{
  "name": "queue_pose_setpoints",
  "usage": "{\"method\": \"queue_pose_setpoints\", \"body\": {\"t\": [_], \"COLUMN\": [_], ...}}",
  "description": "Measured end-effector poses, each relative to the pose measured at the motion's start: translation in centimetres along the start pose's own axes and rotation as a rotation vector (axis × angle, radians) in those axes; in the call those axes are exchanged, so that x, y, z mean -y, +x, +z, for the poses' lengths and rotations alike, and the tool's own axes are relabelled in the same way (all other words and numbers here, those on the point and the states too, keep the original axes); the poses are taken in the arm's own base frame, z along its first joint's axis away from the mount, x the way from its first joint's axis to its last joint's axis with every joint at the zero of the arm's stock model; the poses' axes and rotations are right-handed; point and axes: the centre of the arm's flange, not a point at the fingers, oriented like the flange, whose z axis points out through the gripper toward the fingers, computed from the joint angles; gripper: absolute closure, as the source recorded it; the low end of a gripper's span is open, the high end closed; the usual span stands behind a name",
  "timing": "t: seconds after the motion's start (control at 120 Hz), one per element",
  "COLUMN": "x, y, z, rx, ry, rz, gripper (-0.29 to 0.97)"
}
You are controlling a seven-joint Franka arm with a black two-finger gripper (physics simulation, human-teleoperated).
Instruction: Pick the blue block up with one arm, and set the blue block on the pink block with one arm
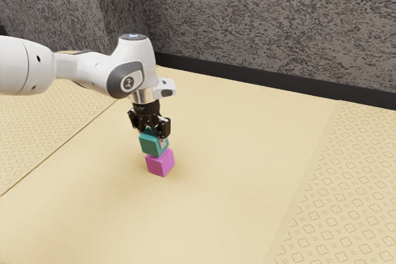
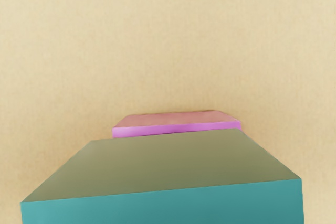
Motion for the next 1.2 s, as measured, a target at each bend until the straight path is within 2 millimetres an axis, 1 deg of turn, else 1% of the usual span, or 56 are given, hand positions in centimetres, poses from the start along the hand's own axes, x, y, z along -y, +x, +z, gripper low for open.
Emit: {"method": "queue_pose_setpoints", "body": {"t": [0.25,0.408,1.2], "x": [-0.53,-0.74,0.05], "y": [-0.36,-0.96,-0.38], "z": [-0.02,0.35,0.40], "rx": [-0.001,0.010,-0.008], "ry": [-0.011,-0.013,-0.021], "rz": [0.003,0.006,-0.002], "gripper": [0.32,0.32,0.32]}}
